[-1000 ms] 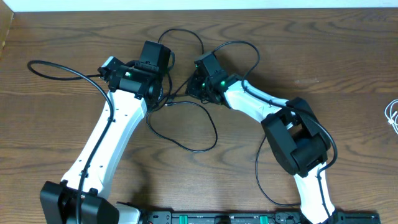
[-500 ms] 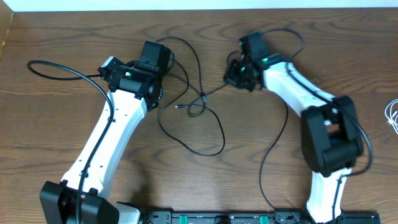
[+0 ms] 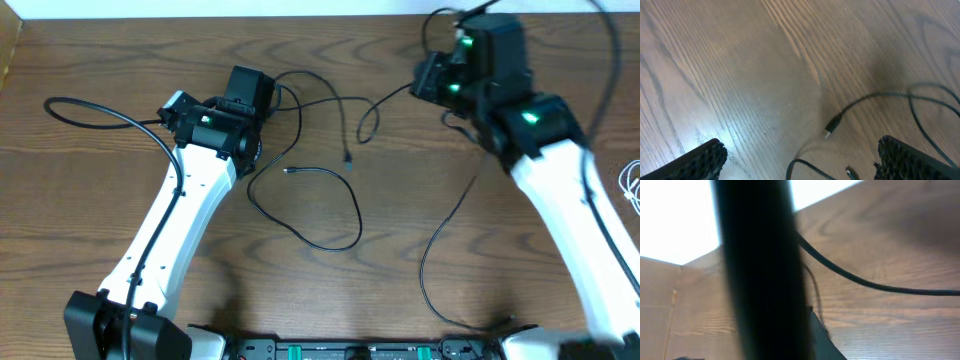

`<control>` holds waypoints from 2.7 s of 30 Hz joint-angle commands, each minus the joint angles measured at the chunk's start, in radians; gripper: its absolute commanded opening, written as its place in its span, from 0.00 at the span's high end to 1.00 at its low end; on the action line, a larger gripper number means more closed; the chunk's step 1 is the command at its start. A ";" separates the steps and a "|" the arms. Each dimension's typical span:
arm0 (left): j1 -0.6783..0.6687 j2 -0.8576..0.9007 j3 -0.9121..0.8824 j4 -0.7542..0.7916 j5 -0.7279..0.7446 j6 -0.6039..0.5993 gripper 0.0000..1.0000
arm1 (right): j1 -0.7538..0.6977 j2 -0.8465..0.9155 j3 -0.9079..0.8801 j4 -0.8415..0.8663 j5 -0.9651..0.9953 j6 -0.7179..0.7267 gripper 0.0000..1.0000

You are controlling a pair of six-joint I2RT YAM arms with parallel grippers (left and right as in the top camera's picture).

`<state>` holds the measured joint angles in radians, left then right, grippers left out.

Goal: Untangle cables

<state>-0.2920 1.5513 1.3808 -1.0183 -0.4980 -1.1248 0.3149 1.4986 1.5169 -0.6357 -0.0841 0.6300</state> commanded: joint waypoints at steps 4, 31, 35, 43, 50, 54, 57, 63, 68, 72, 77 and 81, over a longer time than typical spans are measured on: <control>0.000 0.001 0.010 -0.006 -0.007 0.006 0.02 | -0.098 -0.180 0.005 -0.079 0.060 -0.064 0.99; 0.000 0.001 0.010 -0.006 -0.007 0.006 0.02 | -0.191 -0.211 0.005 -0.291 0.029 -0.131 0.99; 0.000 0.001 0.010 -0.006 -0.007 0.006 0.02 | -0.191 -0.198 0.005 -0.300 0.029 -0.134 0.99; -0.002 0.001 0.010 0.041 0.094 0.367 0.00 | -0.191 -0.196 0.005 -0.299 0.038 -0.142 0.99; -0.002 0.001 0.010 0.093 0.664 1.175 0.02 | -0.191 -0.196 0.005 -0.288 0.049 -0.141 0.99; -0.002 0.001 0.010 0.097 0.691 1.218 0.02 | -0.191 -0.196 0.005 -0.287 0.049 -0.141 0.99; -0.001 0.001 0.010 0.119 0.663 1.218 0.02 | -0.191 -0.196 0.005 -0.288 0.049 -0.142 0.99; -0.022 0.007 0.004 0.105 0.843 1.394 0.02 | -0.191 -0.196 0.005 -0.284 0.048 -0.142 0.99; -0.091 0.014 -0.009 0.101 0.883 1.687 0.02 | -0.191 -0.196 0.005 -0.285 0.048 -0.142 0.99; -0.131 0.039 -0.019 0.143 0.880 1.746 0.03 | -0.191 -0.196 0.005 -0.285 0.048 -0.141 0.99; -0.153 0.087 -0.019 0.180 0.880 1.746 0.02 | -0.191 -0.196 0.005 -0.285 0.048 -0.141 0.99; -0.170 0.164 -0.019 0.221 0.880 1.741 0.02 | -0.191 -0.196 0.005 -0.289 0.048 -0.142 0.99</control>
<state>-0.4480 1.6600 1.3724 -0.8169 0.3683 0.6006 0.1291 1.3025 1.5169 -0.9234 -0.0479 0.5064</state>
